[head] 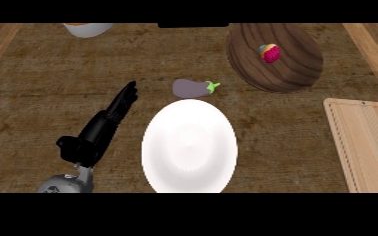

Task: Pick the cupcake from the plate and place it in the bowl

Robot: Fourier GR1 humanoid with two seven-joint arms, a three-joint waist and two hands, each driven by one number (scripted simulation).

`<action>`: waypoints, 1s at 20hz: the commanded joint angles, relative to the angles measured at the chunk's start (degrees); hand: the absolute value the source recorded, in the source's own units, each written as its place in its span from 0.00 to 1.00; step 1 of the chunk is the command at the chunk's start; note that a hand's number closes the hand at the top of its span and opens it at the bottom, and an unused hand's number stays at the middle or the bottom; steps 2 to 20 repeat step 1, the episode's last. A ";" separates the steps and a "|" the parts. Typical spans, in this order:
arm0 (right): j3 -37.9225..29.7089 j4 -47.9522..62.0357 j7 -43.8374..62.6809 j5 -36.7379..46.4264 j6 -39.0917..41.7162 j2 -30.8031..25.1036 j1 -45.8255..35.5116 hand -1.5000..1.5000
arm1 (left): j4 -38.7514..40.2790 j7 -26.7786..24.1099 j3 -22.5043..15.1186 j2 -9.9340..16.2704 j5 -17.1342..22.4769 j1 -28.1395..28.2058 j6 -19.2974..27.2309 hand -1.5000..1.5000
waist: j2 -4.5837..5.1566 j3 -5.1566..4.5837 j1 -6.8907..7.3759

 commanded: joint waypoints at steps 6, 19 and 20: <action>-4.06 -7.51 -3.39 -6.87 7.47 -1.86 10.29 0.00 | 1.71 0.90 -0.87 -2.67 -0.78 -3.03 0.36 0.50 | 0.20 0.01 0.21; -4.06 -7.51 -3.39 -6.87 7.47 -1.86 10.29 0.00 | 1.71 0.90 -0.87 -2.67 -0.78 -3.03 0.36 0.50 | 0.20 0.01 0.21; -4.06 -7.51 -3.39 -6.87 7.47 -1.86 10.29 0.00 | 1.71 0.90 -0.87 -2.67 -0.78 -3.03 0.36 0.50 | 0.20 0.01 0.21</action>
